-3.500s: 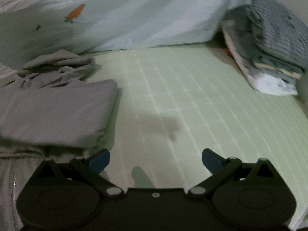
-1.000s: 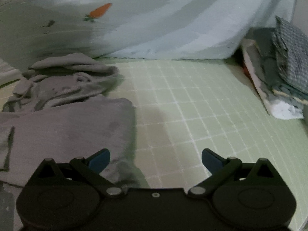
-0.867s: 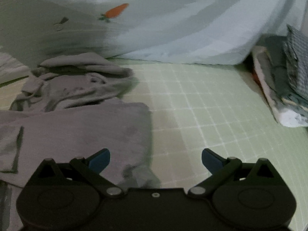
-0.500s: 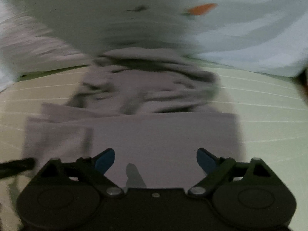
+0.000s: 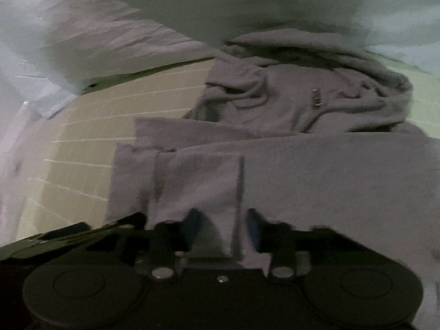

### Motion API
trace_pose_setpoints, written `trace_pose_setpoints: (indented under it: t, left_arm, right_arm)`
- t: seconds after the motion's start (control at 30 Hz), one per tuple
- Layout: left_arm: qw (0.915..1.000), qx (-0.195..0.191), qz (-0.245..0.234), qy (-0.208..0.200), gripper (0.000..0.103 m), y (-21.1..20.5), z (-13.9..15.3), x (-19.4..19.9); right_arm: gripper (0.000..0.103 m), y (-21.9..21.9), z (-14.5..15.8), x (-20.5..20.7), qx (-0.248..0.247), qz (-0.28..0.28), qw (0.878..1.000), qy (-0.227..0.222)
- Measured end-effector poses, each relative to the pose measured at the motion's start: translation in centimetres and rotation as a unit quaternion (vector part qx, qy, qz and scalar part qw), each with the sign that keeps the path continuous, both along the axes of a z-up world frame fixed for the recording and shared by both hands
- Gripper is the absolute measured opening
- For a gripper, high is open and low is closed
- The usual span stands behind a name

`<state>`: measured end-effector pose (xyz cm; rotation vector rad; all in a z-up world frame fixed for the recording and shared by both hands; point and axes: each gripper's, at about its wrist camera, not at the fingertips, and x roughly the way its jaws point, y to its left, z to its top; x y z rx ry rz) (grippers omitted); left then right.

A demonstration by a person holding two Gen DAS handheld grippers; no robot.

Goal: Fold clothes

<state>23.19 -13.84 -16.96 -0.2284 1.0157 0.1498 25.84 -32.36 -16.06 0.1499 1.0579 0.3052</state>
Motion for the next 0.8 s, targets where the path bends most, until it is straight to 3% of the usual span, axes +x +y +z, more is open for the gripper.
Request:
trace_pose_setpoints:
  t: [0.07, 0.27, 0.4, 0.6, 0.8]
  left_arm:
    - [1.0000, -0.002, 0.004, 0.008, 0.095, 0.0, 0.2, 0.2]
    - [0.9991, 0.031, -0.030, -0.001, 0.095, -1.8, 2.3, 0.7]
    - [0.9968, 0.047, -0.061, -0.021, 0.095, -3.5, 3.9, 0.7]
    - [0.9934, 0.058, -0.096, -0.023, 0.095, -6.4, 4.3, 1.1]
    - [0.9911, 0.065, -0.116, 0.011, 0.095, -8.4, 2.2, 1.1]
  right_arm:
    - [0.009, 0.3, 0.1, 0.0, 0.006, 0.012, 1.000, -0.001]
    - [0.007, -1.1, 1.9, -0.6, 0.028, 0.029, 0.999, -0.015]
    - [0.007, -4.5, 4.0, -1.7, 0.042, -0.007, 0.998, -0.044]
    - [0.007, -11.8, 5.3, -4.2, -0.020, -0.087, 0.992, -0.088]
    - [0.008, -17.6, 2.3, -4.8, -0.054, -0.169, 0.983, -0.045]
